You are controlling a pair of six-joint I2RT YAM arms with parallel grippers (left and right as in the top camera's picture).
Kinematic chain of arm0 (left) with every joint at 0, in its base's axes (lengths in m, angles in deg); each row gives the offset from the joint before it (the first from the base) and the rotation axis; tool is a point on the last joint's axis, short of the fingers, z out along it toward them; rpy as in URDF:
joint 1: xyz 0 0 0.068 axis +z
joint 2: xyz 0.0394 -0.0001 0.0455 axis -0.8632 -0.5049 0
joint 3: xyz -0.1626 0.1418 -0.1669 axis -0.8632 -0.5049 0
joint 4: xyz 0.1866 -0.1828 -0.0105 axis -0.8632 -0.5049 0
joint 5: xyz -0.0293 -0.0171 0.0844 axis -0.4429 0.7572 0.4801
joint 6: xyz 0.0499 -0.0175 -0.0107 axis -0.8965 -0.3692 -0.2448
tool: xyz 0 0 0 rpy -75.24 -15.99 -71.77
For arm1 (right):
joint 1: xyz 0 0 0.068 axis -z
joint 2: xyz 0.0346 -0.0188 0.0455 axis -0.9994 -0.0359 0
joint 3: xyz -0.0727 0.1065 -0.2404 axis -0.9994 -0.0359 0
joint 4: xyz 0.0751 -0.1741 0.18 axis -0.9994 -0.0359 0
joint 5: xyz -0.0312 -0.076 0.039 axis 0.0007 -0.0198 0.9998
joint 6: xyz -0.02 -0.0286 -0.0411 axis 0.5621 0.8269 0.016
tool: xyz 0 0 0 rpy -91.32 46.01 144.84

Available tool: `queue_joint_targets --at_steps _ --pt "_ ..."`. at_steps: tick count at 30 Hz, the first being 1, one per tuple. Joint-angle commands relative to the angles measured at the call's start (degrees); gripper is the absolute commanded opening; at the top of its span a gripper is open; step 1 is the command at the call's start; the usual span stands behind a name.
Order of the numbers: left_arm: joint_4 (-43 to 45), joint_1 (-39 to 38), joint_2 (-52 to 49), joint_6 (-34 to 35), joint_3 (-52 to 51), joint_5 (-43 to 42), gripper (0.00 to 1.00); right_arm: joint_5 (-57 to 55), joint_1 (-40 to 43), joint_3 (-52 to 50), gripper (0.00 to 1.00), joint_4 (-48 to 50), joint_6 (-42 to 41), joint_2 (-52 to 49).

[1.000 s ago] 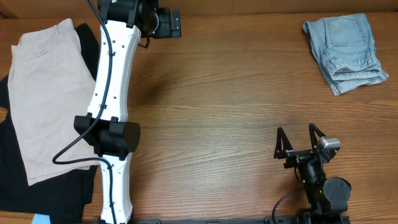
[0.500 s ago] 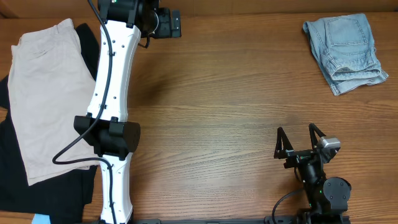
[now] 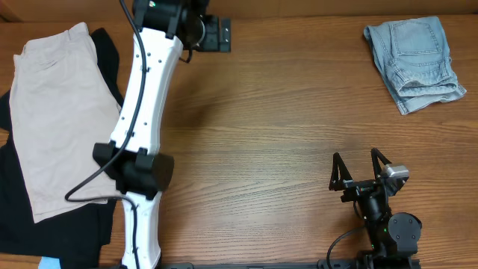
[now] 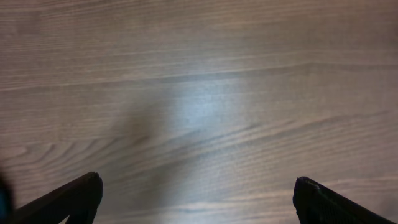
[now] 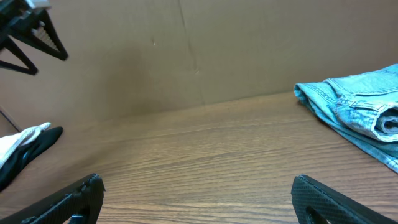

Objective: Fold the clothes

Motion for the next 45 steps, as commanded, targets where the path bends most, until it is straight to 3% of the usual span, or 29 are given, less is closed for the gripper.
queue_joint_targets --at_steps 1,15,24,28,33,42,45 --pt "4.1 -0.4 10.7 -0.9 -8.8 3.9 1.0 -0.4 -0.3 -0.6 1.0 0.3 0.2 0.7" --pt "57.1 0.9 49.9 -3.8 -79.4 5.0 1.0 -0.4 -0.3 -0.6 1.0 0.3 0.2 0.7" --pt "84.3 5.0 76.1 -3.7 -116.0 4.8 1.0 -0.4 -0.3 -0.6 1.0 0.3 0.2 0.7" --pt "90.5 7.6 88.0 -3.7 -127.9 3.8 1.0 -0.4 -0.3 -0.6 1.0 0.3 0.2 0.7" --pt "91.4 11.7 100.3 -3.7 -137.4 1.2 1.0 -0.4 -0.3 -0.6 1.0 0.3 0.2 0.7" --pt "90.9 13.8 116.0 -3.9 -146.4 -0.1 1.0 -0.4 -0.3 -0.6 1.0 0.3 0.2 0.7" --pt "87.6 14.1 118.9 -6.8 -146.5 -2.5 1.0 -0.4 -0.3 -0.6 1.0 0.3 0.2 0.7"
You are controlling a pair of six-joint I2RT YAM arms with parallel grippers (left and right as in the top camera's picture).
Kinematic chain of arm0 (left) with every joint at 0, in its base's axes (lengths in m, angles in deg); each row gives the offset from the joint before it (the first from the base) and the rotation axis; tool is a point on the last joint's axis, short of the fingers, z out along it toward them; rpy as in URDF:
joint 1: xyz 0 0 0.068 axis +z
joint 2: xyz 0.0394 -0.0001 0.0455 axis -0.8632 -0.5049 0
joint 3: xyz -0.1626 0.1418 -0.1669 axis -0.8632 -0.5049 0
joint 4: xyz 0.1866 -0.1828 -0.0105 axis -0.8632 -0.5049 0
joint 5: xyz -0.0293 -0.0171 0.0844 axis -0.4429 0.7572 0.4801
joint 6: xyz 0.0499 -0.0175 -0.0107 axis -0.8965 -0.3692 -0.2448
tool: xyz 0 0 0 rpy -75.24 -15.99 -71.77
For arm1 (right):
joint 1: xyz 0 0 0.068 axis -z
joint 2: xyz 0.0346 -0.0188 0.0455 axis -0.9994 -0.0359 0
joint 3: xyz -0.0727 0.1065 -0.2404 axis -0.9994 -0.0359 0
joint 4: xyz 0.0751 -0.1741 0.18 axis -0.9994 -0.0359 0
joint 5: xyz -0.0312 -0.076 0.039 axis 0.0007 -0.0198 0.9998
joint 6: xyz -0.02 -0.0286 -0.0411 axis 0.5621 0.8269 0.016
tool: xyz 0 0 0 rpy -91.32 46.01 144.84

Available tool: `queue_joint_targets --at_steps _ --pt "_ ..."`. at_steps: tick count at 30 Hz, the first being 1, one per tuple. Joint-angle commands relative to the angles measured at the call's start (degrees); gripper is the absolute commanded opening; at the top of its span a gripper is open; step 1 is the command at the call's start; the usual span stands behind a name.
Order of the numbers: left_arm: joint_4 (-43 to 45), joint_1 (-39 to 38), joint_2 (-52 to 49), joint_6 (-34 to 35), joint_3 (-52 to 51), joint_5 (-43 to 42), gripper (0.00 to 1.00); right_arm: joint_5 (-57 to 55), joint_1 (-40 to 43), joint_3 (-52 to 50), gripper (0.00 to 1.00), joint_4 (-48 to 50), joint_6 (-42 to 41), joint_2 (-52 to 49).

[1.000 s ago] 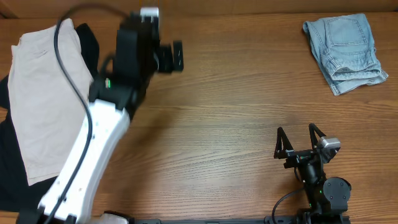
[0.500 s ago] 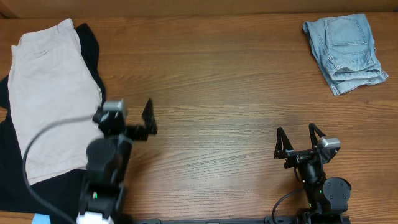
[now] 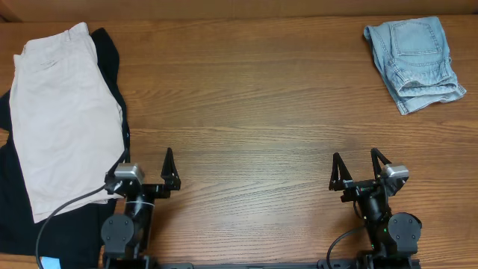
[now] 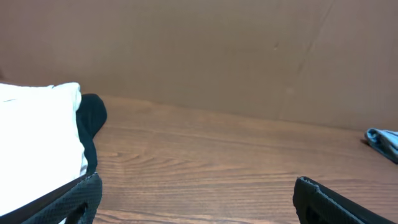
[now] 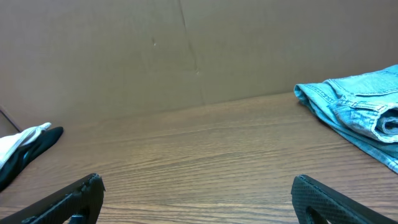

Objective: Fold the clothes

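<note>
Beige shorts (image 3: 63, 112) lie spread flat at the table's left, on top of a black garment (image 3: 52, 224). Folded light-blue denim shorts (image 3: 414, 60) sit at the far right corner. My left gripper (image 3: 146, 166) rests open at the front left, right beside the beige shorts' lower edge, nothing between its fingers. Open and empty too, my right gripper (image 3: 357, 166) is parked at the front right. The left wrist view shows the beige shorts (image 4: 37, 143) and black cloth (image 4: 92, 118) at its left; the right wrist view has the denim (image 5: 360, 112) at its right.
A brown cardboard wall (image 5: 186, 50) backs the wooden table (image 3: 254, 112). A blue scrap (image 3: 48, 263) shows at the bottom left edge.
My left arm was stretched out over the table to the far edge, gripper looking down at bare wood. Now it is pulled back to the front left, open. The right arm has not moved.
</note>
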Motion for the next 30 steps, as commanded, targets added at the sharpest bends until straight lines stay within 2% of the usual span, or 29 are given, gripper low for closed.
queue_joint_targets --at_steps 1,4,8,30 --pt "-2.2 1.1 3.1 -5.1 -0.8 -4.0 1.0 -0.3 -0.3 -0.6 1.0 0.3 0.2 0.7" --pt "-6.5 3.0 5.2 -9.1 -0.8 -8.2 1.0 -0.3 -0.3 -0.6 1.0 0.3 0.2 0.7" --pt "-13.0 6.3 9.1 -9.8 -0.8 -11.0 1.0 -0.3 -0.3 -0.6 1.0 0.3 0.2 0.7" --pt "-12.8 7.1 10.7 -9.4 -0.8 -10.7 1.0 -0.3 -0.3 -0.6 1.0 0.3 0.2 0.7"
